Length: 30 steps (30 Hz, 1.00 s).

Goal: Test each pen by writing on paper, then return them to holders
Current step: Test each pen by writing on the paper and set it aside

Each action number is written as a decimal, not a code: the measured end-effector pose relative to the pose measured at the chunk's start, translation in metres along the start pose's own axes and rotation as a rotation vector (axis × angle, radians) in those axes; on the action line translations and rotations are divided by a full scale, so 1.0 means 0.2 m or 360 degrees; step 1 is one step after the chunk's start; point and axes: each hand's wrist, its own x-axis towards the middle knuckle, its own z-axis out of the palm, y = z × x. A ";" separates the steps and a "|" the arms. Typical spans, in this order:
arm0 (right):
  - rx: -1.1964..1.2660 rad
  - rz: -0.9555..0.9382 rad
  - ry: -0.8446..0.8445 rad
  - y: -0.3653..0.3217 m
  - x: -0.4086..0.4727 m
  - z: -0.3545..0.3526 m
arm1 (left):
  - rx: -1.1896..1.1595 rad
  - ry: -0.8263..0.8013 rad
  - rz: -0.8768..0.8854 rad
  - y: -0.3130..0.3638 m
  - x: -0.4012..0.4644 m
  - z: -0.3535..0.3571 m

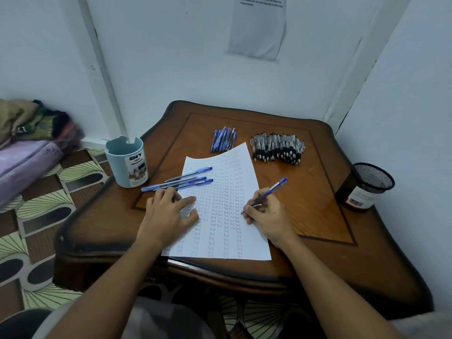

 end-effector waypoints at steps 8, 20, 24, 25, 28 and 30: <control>-0.0053 0.0026 -0.0017 0.00 0.00 -0.01 | -0.0004 0.0007 0.0001 0.00 0.01 0.00; -0.0097 0.0006 -0.0043 -0.01 0.00 -0.01 | 0.0002 -0.0015 0.0007 0.00 0.00 -0.01; -0.0105 -0.0002 -0.0039 -0.02 0.00 -0.01 | 0.0001 -0.0011 -0.0001 0.00 0.00 -0.01; -0.0096 -0.0003 -0.0031 -0.02 0.00 0.00 | 0.0002 -0.0011 -0.0001 0.00 0.00 -0.01; -0.0077 -0.0001 -0.0003 -0.02 0.00 -0.01 | 0.0002 -0.0010 0.0005 0.00 0.00 -0.01; -0.0110 0.0017 -0.0028 -0.02 0.00 -0.01 | 0.0006 0.0010 -0.0001 0.00 0.01 0.00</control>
